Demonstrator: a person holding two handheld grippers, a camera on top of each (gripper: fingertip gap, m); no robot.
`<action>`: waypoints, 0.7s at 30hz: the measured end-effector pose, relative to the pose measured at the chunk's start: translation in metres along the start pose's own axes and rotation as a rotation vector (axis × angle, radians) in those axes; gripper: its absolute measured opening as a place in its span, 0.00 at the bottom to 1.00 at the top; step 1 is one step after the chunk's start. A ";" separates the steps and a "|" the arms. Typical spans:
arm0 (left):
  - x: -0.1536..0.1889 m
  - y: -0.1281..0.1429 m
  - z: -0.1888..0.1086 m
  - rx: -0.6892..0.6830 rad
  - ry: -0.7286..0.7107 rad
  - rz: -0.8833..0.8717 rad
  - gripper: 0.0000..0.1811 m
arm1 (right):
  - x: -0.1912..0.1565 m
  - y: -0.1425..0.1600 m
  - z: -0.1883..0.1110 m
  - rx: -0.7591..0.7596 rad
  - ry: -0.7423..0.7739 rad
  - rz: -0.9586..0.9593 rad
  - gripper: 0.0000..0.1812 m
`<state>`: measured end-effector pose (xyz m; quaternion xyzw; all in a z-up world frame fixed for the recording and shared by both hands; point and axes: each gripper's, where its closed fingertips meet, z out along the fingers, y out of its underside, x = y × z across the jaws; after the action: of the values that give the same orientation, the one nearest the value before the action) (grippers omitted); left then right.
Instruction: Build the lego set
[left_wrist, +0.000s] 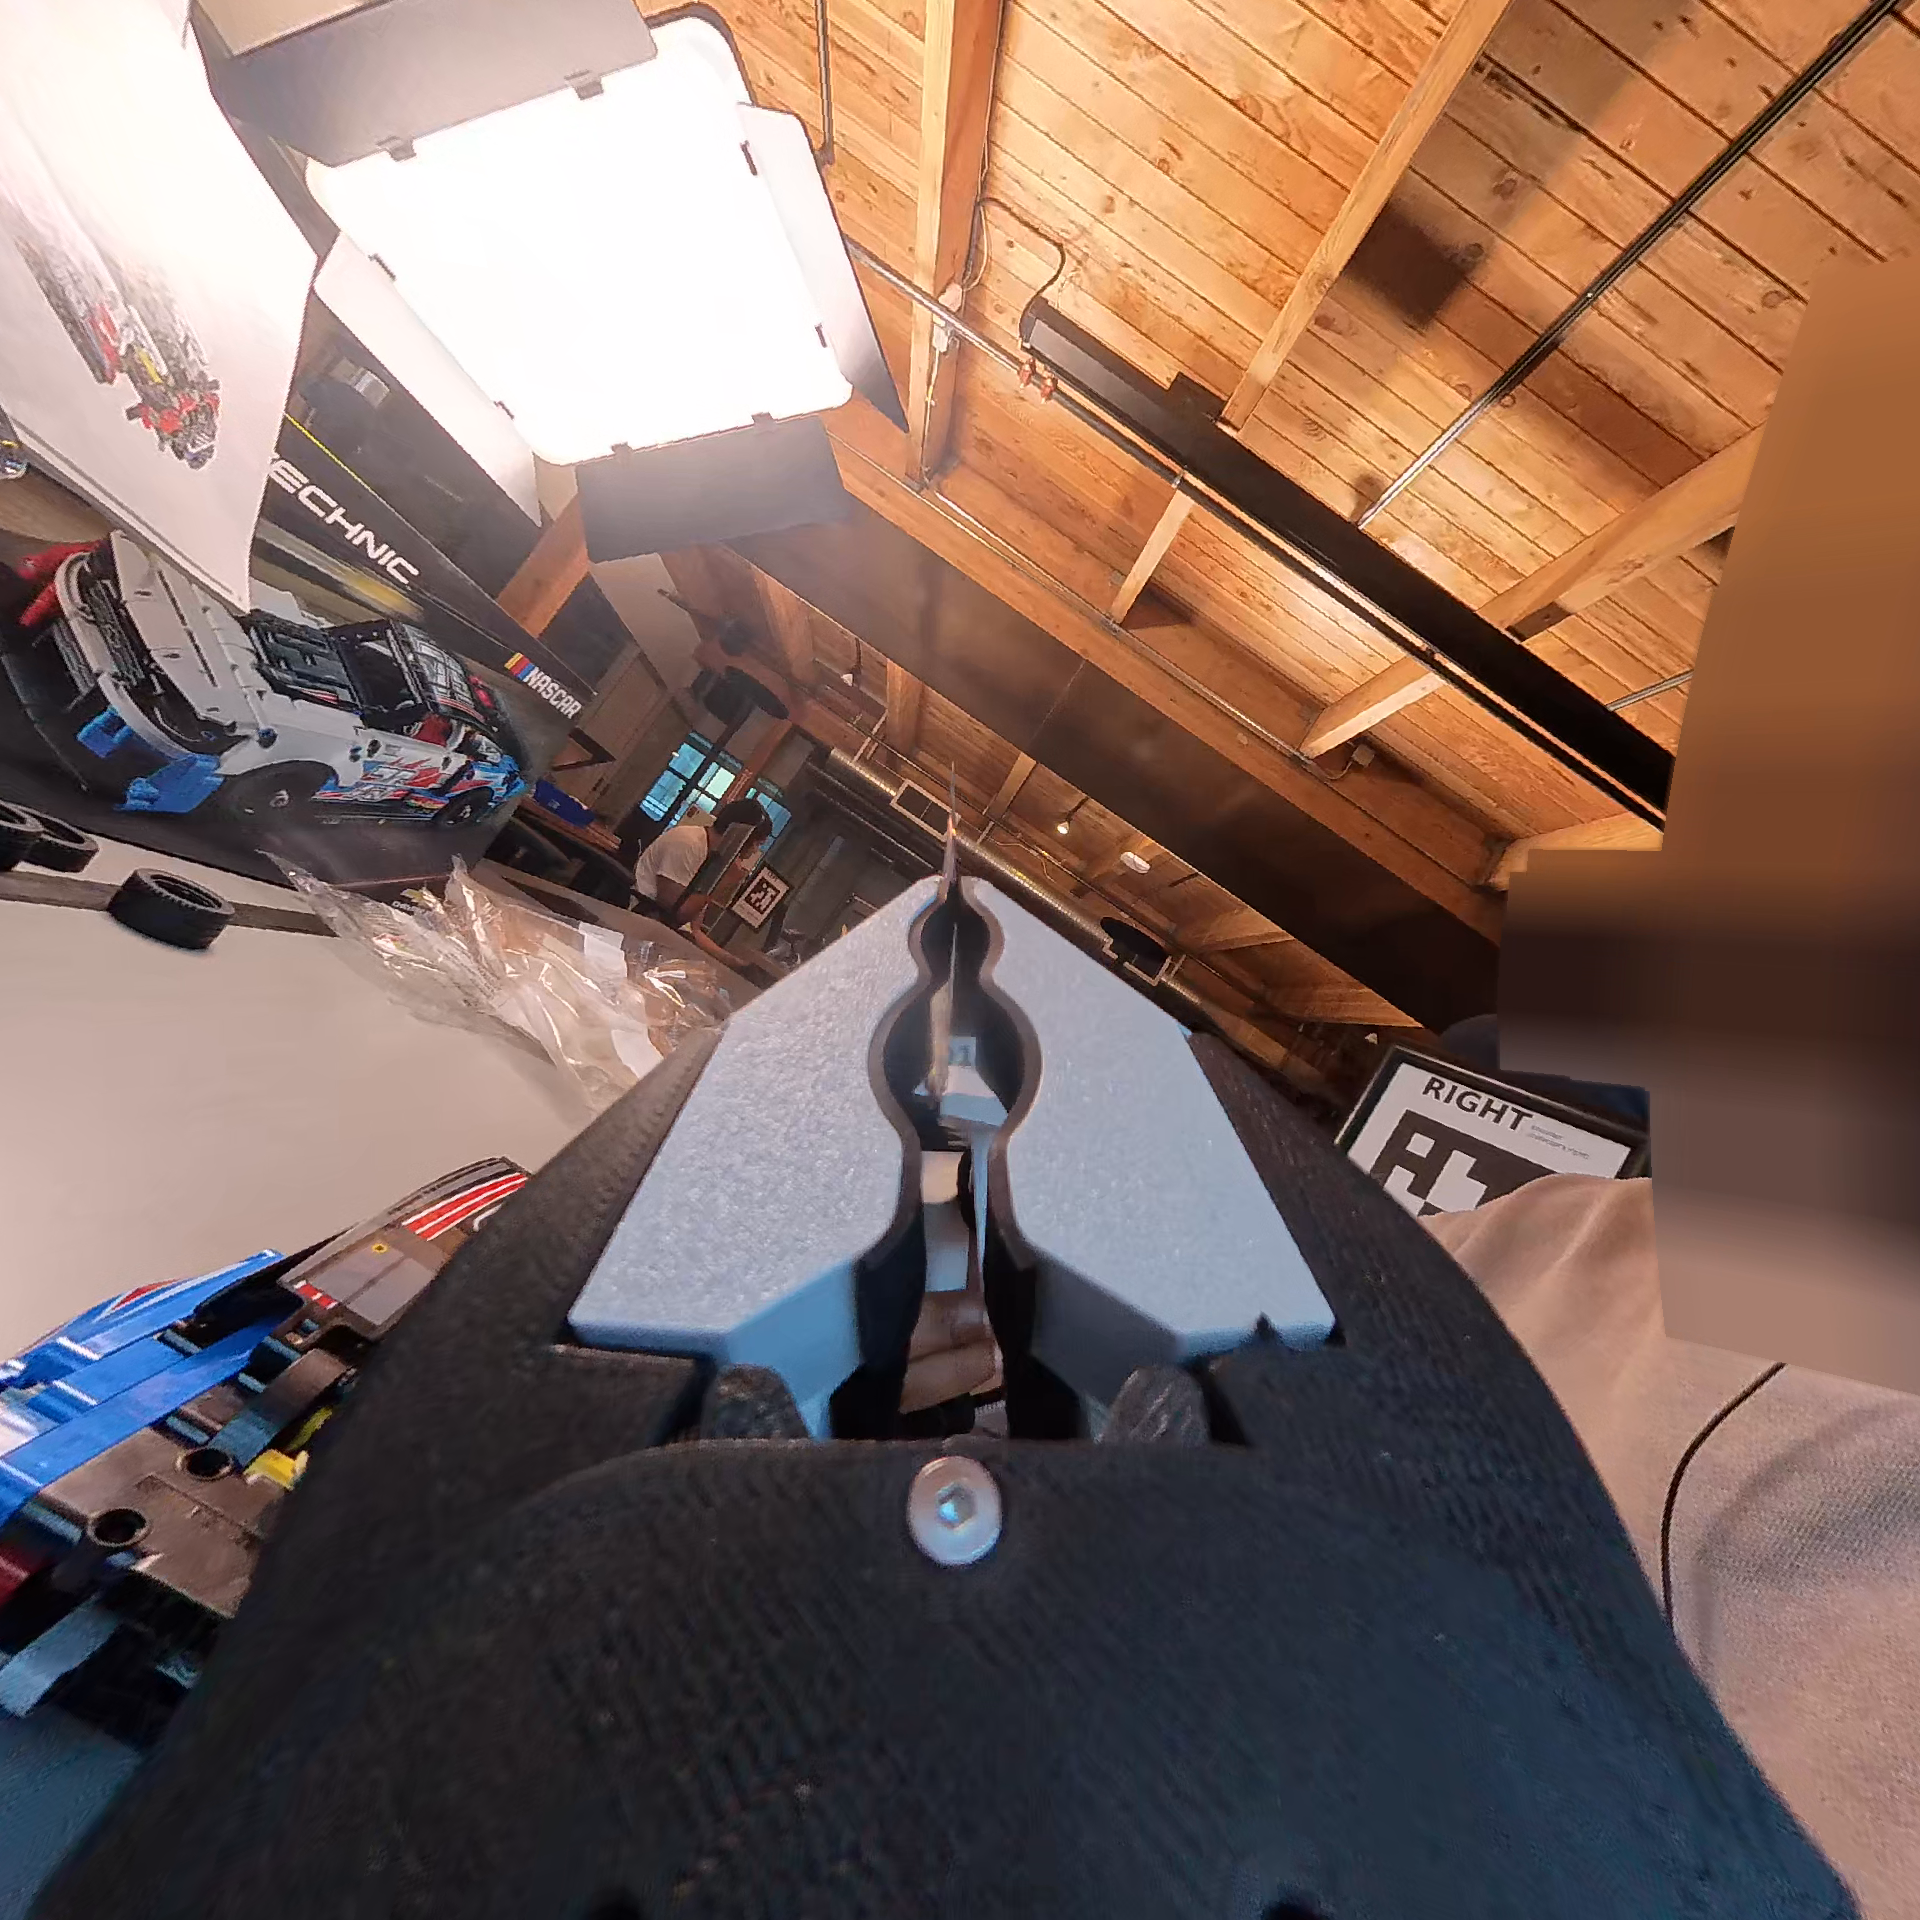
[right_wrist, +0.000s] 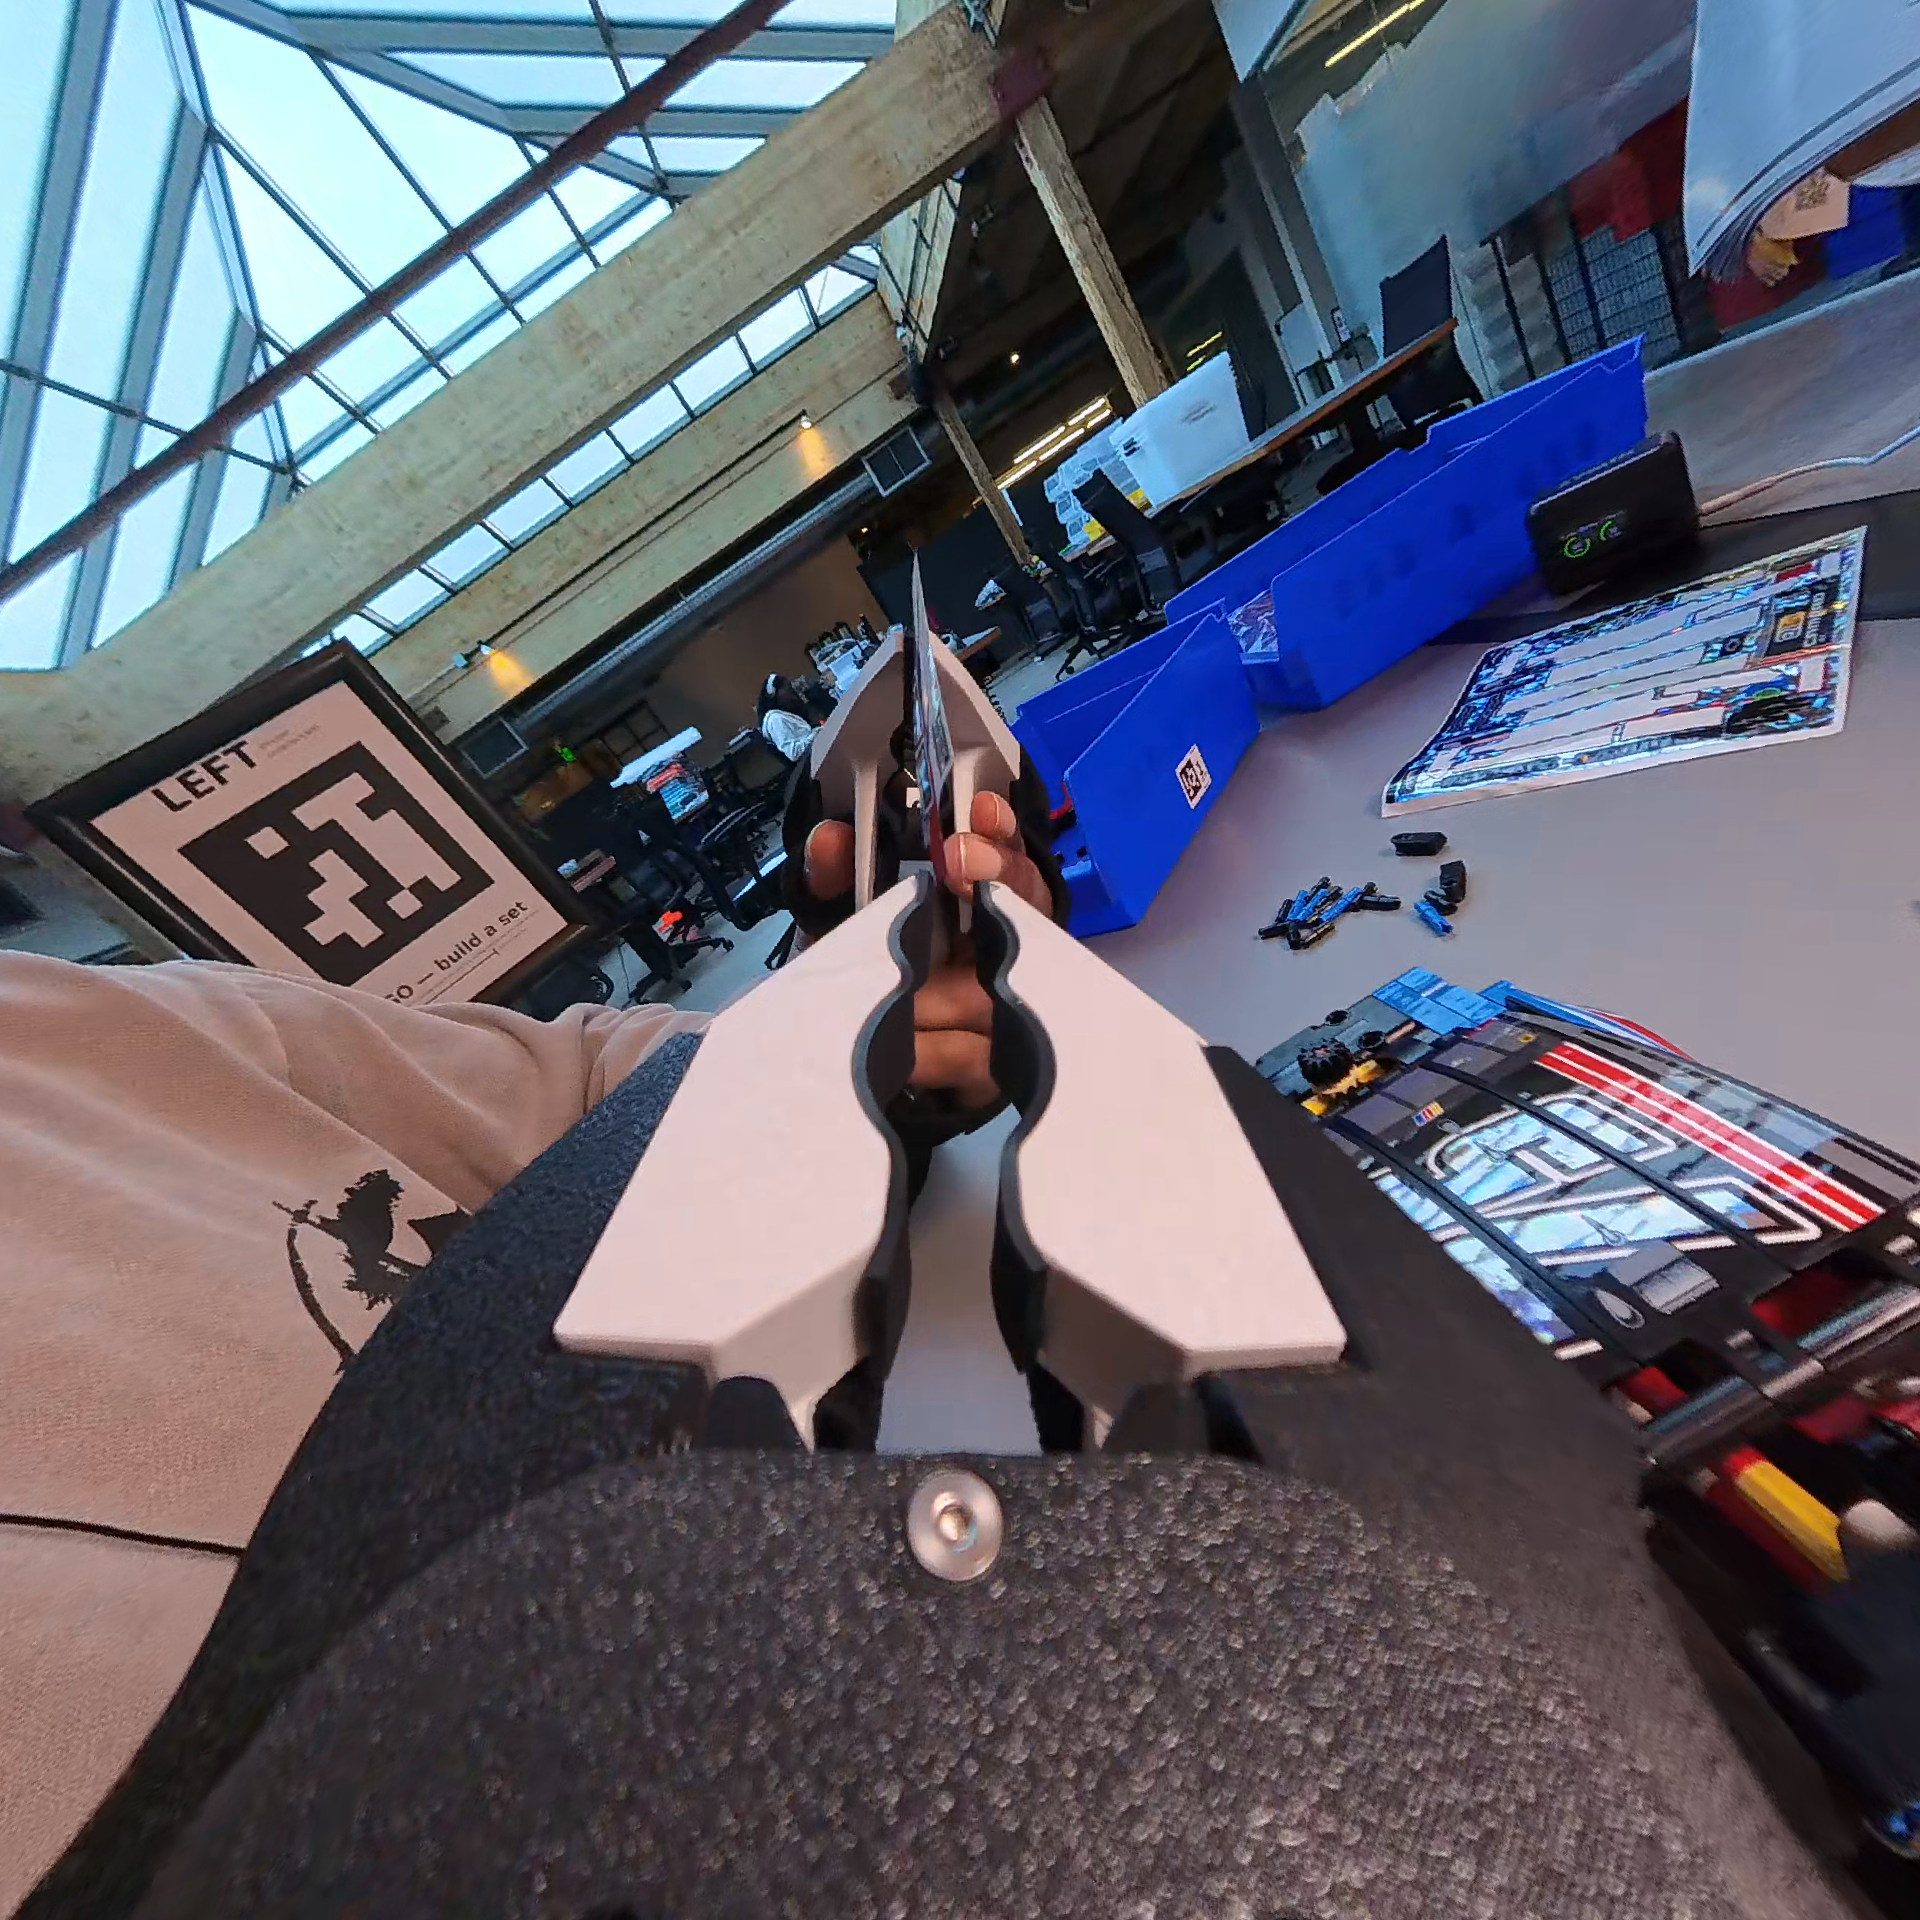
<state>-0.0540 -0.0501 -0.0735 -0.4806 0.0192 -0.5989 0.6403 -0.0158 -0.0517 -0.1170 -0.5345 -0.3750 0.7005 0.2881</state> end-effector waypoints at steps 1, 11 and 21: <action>0.000 0.000 0.000 -0.002 0.002 0.000 0.00 | -0.001 0.000 0.000 0.000 -0.003 0.002 0.02; -0.003 0.004 0.000 -0.034 -0.014 0.036 0.00 | -0.002 -0.003 -0.003 -0.006 -0.018 -0.018 0.00; -0.024 0.026 -0.008 -0.256 -0.111 0.282 0.10 | -0.001 -0.004 -0.017 -0.136 0.055 -0.243 0.00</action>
<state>-0.0460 -0.0408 -0.1075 -0.5830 0.1271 -0.4682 0.6517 0.0005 -0.0465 -0.1158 -0.5224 -0.4754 0.6185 0.3442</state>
